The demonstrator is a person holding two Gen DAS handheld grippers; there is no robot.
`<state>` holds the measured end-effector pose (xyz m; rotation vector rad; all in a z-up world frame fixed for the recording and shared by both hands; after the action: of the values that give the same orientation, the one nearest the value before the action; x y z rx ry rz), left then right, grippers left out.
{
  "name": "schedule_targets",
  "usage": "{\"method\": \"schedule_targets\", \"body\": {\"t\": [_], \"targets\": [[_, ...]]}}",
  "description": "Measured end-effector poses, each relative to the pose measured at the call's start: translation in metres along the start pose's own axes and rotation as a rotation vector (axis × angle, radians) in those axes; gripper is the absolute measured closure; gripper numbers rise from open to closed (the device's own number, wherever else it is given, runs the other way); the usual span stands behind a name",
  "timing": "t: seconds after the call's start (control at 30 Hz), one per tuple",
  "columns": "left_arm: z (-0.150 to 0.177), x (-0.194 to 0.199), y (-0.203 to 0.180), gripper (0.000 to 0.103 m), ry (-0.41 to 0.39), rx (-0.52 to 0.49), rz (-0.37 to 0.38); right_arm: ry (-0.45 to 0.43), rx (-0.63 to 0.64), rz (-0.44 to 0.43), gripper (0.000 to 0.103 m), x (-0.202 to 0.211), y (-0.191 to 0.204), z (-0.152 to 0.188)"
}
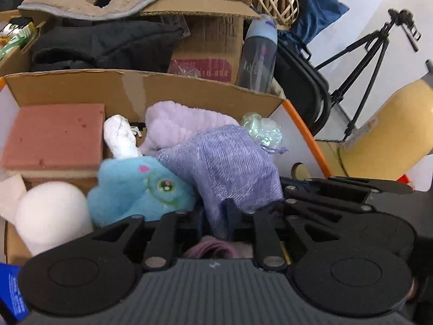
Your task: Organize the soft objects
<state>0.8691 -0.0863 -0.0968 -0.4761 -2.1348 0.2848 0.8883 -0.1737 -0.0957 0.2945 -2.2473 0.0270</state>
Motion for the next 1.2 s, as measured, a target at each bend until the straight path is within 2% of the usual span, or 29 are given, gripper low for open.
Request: {"method": "schedule_targets", "body": {"t": [0.03, 0.07, 0.13, 0.23, 0.43, 0.57, 0.67, 0.8, 0.9, 0.97, 1.0, 1.07, 1.17, 1.2], "targets": [[0.001, 0.007, 0.001, 0.071, -0.010, -0.002, 0.008, -0.007, 0.006, 0.005, 0.089, 0.007, -0.001, -0.002], [0.002, 0.018, 0.001, 0.065, -0.027, -0.011, 0.011, -0.022, 0.015, 0.015, 0.077, 0.017, -0.002, -0.003], [-0.002, 0.040, 0.000, 0.062, -0.068, -0.042, 0.001, -0.058, 0.024, 0.019, 0.066, 0.043, -0.003, -0.007], [-0.009, 0.085, -0.005, 0.062, -0.131, -0.067, -0.016, -0.107, 0.029, 0.003, 0.065, 0.084, -0.002, -0.017], [-0.015, 0.177, -0.018, 0.055, -0.253, -0.101, -0.075, -0.209, 0.045, 0.023, 0.054, 0.170, 0.003, -0.028], [0.008, 0.233, -0.020, 0.043, -0.348, -0.141, -0.157, -0.270, 0.071, 0.019, 0.047, 0.222, 0.010, -0.009], [0.031, 0.263, -0.021, 0.037, -0.387, -0.170, -0.210, -0.294, 0.082, 0.018, 0.045, 0.250, 0.012, 0.012], [0.057, 0.297, -0.029, 0.036, -0.419, -0.190, -0.248, -0.337, 0.068, 0.014, 0.045, 0.286, 0.018, 0.035], [0.088, 0.327, -0.039, 0.036, -0.488, -0.203, -0.269, -0.418, 0.064, 0.006, 0.044, 0.318, 0.028, 0.061], [0.116, 0.348, -0.041, 0.036, -0.559, -0.190, -0.299, -0.476, 0.060, 0.005, 0.039, 0.340, 0.034, 0.086], [0.132, 0.358, -0.041, 0.032, -0.598, -0.180, -0.318, -0.511, 0.059, 0.007, 0.038, 0.352, 0.038, 0.104], [0.172, 0.378, -0.045, 0.029, -0.660, -0.186, -0.348, -0.557, 0.052, -0.001, 0.031, 0.368, 0.047, 0.140], [0.236, 0.400, -0.049, 0.023, -0.710, -0.197, -0.396, -0.583, 0.043, -0.025, 0.031, 0.387, 0.065, 0.199], [0.259, 0.407, -0.051, 0.018, -0.726, -0.209, -0.404, -0.588, 0.044, -0.030, 0.030, 0.393, 0.072, 0.218]]}}
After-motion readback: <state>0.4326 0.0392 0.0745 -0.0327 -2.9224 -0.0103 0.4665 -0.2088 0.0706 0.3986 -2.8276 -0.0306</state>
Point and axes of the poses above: each gripper's, at about its wrist camera, not at the fingertips, and x roughly against the way its jaws point, y to its left, z to its underside, the point moved 10 cm from there along -x, roughly the way its jaws point
